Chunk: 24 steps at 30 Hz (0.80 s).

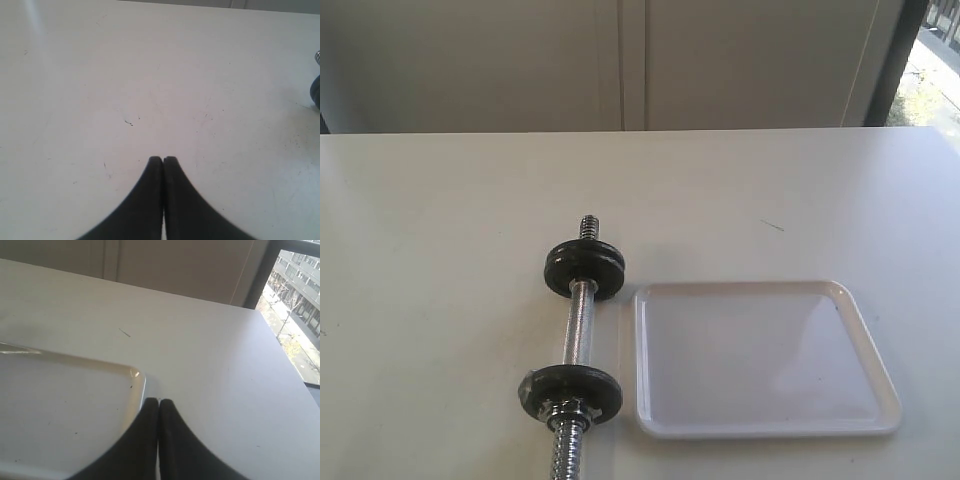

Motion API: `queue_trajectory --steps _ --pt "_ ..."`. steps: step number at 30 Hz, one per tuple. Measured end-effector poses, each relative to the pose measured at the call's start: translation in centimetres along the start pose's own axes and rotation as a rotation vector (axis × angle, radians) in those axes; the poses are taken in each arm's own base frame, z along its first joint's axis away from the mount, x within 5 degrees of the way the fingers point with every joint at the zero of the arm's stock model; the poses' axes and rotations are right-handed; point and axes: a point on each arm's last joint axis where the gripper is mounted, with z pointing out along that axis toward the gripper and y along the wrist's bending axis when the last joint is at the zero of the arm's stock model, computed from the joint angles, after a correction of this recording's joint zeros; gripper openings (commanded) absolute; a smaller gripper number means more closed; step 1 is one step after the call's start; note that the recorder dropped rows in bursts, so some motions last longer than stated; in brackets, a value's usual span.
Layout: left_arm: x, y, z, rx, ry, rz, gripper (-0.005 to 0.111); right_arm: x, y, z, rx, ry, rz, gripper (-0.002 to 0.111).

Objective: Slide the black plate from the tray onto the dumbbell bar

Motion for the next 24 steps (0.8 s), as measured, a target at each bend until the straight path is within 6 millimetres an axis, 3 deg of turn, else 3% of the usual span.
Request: queue_trajectory --steps 24 --pt "0.00 0.00 0.00 0.000 0.000 0.000 0.000 0.13 0.02 0.00 -0.003 0.014 0.000 0.000"
